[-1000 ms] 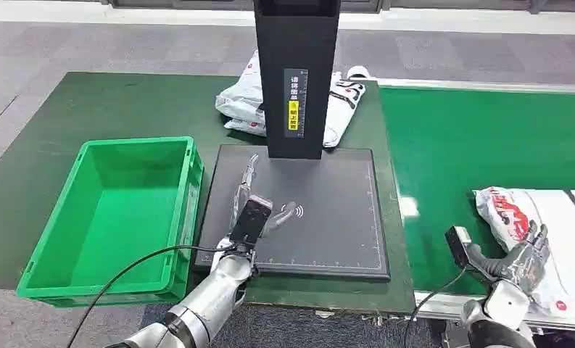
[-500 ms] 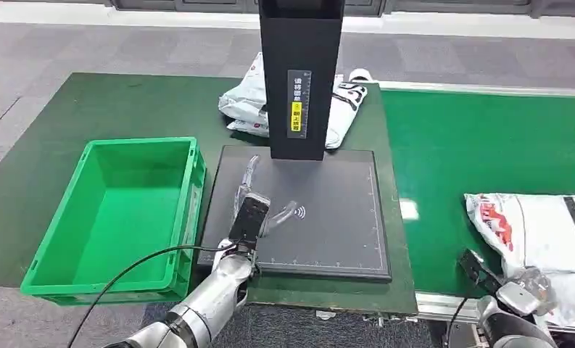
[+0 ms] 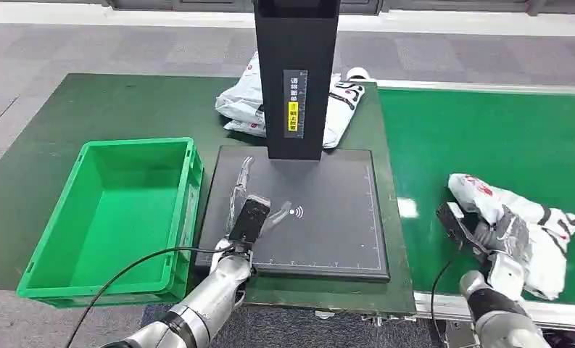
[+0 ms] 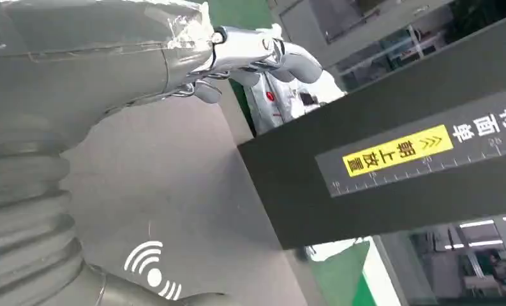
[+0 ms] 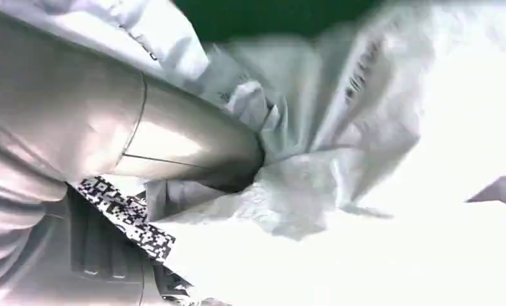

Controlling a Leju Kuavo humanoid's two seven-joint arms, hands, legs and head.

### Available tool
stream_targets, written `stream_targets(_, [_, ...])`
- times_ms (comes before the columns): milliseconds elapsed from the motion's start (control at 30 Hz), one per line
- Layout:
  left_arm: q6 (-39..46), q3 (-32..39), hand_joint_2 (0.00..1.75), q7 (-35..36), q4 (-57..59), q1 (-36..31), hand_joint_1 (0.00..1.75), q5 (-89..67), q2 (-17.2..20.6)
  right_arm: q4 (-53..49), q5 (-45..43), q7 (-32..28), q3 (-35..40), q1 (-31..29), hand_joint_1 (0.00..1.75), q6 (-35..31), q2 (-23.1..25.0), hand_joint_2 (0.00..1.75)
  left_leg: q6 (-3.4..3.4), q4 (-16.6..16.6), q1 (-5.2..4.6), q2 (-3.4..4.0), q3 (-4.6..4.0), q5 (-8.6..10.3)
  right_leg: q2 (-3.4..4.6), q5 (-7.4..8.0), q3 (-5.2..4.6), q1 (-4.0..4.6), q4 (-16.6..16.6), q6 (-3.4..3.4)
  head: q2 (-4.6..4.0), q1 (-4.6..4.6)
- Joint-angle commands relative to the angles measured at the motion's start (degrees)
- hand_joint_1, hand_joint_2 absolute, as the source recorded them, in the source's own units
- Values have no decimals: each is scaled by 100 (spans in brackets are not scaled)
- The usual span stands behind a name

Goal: Moved the parcel from conveyor to table for the left to box.

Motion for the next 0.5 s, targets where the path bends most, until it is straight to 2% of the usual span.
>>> stream_targets(33, [32, 314, 175, 30, 435, -303, 0, -36, 170, -95, -123, -69, -206, -342, 175, -31, 444, 175, -1, -4, 0, 18, 8, -3, 2, 2, 4, 3, -3, -7, 0, 0])
stream_targets(133, [32, 314, 175, 30, 435, -303, 0, -36, 170, -95, -123, -69, -206, -342, 175, -31, 444, 175, 2, -4, 0, 29, 13, -7, 5, 2, 10, 4, -8, -8, 0, 2])
stream_targets(200, [32, 314, 175, 30, 435, -303, 0, -36, 170, -95, -123, -69, -206, -342, 175, -31, 444, 175, 1, 0, -1, 10, -1, -3, -1, 1, 2, 1, -2, -4, 0, 2])
stream_targets(233, [61, 328, 175, 30, 447, -323, 0, -67, 180, -842, -634, -1049, -399, -163, 175, -31, 639, 175, 1, -2, -2, 26, 7, -6, 7, 2, 6, 1, -3, -7, 0, 2])
stream_targets(267, [146, 341, 175, 30, 399, -354, 0, -128, 228, -1379, -871, -1709, -531, -70, 175, -31, 909, 175, 1, -7, -2, 39, 18, -8, 10, 2, 14, 3, -8, -11, 2, 2])
stream_targets(300, [166, 330, 175, 30, 295, -356, 0, -185, 289, -1655, -1071, -2314, -587, -38, 175, -31, 1186, 175, 0, -2, -3, 22, 2, -5, 4, 2, 2, 0, -3, -8, 0, 2])
stream_targets(333, [159, 336, 175, 30, 271, -366, 0, -200, 319, -1757, -1067, -2346, -542, -28, 175, -31, 1322, 175, -2, -1, -3, 27, -4, -4, 15, 5, -8, -2, 1, -8, 0, 2])
stream_targets(367, [208, 431, 175, 30, 143, -363, 0, -346, 394, -2078, -1181, -2631, -234, 62, 175, -31, 1687, 175, -3, -2, -1, 45, 4, -8, 24, 7, -5, 2, -1, -13, 2, 2])
stream_targets(500, [201, 774, 175, 30, 45, -486, 0, -583, 432, -2403, -1227, -2754, 939, 16, 175, -31, 2424, 175, -10, -2, 6, 88, 3, -13, 65, 12, -23, 9, 4, -18, 2, 2])
